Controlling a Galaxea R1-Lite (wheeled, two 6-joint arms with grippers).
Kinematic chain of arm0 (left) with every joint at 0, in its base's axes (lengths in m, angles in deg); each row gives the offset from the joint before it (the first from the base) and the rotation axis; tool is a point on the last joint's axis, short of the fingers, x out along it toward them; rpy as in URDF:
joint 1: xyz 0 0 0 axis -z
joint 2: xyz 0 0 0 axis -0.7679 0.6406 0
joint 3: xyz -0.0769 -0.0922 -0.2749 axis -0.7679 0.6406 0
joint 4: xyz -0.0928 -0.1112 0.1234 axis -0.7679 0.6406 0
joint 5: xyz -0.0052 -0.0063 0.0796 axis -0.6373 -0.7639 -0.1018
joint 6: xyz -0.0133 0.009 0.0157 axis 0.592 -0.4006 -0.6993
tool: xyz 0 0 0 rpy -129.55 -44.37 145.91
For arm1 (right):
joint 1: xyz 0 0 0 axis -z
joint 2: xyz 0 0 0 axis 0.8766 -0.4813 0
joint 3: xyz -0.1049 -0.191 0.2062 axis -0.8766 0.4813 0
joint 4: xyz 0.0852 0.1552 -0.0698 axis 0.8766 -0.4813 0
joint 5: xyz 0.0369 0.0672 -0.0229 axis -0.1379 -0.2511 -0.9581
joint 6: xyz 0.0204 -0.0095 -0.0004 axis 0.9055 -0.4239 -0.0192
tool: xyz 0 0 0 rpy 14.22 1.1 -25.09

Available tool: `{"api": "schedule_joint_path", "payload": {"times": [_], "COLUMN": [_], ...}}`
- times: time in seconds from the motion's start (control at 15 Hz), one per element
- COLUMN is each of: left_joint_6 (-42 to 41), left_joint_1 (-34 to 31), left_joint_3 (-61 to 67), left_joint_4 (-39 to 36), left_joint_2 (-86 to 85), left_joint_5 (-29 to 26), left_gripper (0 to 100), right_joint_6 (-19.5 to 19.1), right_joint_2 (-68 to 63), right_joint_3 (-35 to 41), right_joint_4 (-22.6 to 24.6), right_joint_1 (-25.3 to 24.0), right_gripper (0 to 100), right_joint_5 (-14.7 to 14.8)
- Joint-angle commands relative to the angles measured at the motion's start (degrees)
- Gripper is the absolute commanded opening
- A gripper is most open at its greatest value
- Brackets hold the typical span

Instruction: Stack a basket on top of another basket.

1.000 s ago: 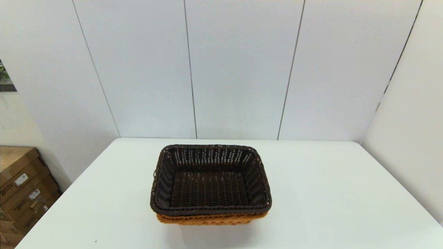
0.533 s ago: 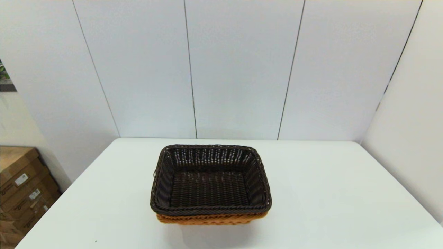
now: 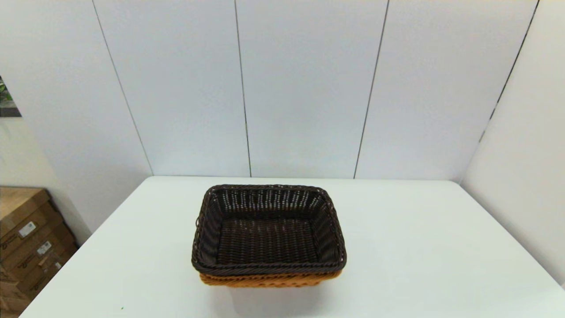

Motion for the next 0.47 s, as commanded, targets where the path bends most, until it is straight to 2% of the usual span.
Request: {"api": "schedule_joint_path", "payload": {"times": [0.07,0.47], "left_joint_6": [0.0,0.0], "left_joint_1": [0.0,0.0], "left_joint_3": [0.1,0.1], "left_joint_4": [0.0,0.0], "left_joint_2": [0.0,0.0], "left_joint_5": [0.0,0.0], "left_gripper": [100,100], "right_joint_6": [0.0,0.1], "right_joint_2": [0.0,0.0], "right_joint_3": [0.0,0.0], "right_joint_4": [0.0,0.0], "right_joint_1": [0.0,0.0], "right_gripper": [100,100], "right_joint_5": [0.2,0.3]}}
